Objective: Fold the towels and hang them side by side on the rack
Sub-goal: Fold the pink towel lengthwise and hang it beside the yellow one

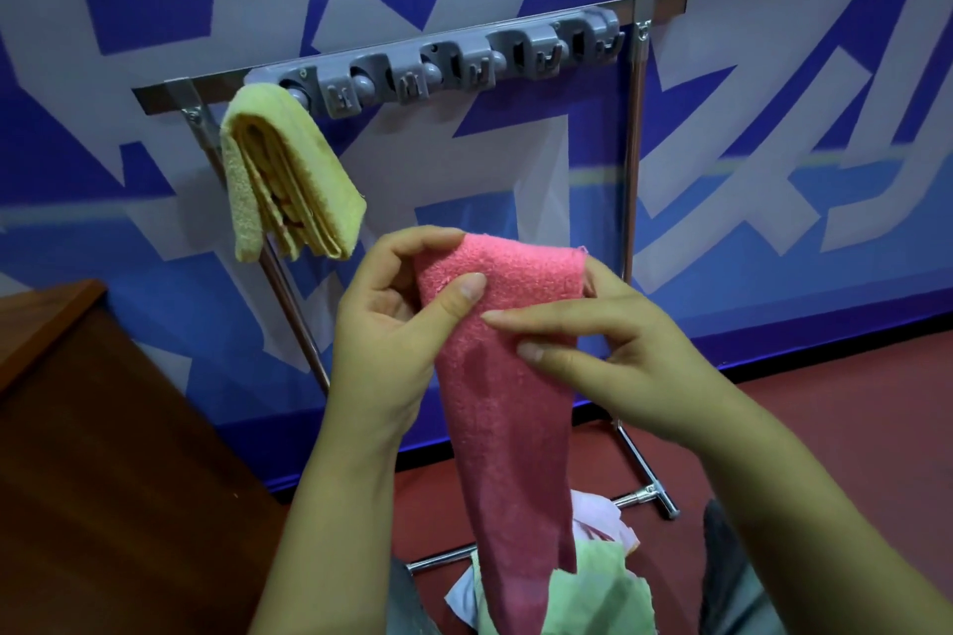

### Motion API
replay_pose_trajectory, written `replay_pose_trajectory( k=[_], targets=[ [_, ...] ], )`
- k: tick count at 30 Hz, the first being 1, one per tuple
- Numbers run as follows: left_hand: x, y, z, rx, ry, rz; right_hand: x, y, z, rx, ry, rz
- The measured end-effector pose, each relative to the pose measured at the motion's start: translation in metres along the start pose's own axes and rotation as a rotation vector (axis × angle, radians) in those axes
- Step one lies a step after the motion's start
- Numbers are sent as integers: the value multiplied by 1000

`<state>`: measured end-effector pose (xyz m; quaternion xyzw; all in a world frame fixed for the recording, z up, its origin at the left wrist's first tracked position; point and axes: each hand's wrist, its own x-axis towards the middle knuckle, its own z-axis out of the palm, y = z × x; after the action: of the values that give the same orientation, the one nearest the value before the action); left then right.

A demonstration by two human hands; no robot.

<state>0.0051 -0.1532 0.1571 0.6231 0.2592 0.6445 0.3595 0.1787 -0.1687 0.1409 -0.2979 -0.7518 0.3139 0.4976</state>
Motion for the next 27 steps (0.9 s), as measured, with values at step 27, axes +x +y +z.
replay_pose_trajectory(
  k=[27],
  targets=[
    [77,-12,-40,442,291,-113,190,-41,4,-329,93,252]
  ],
)
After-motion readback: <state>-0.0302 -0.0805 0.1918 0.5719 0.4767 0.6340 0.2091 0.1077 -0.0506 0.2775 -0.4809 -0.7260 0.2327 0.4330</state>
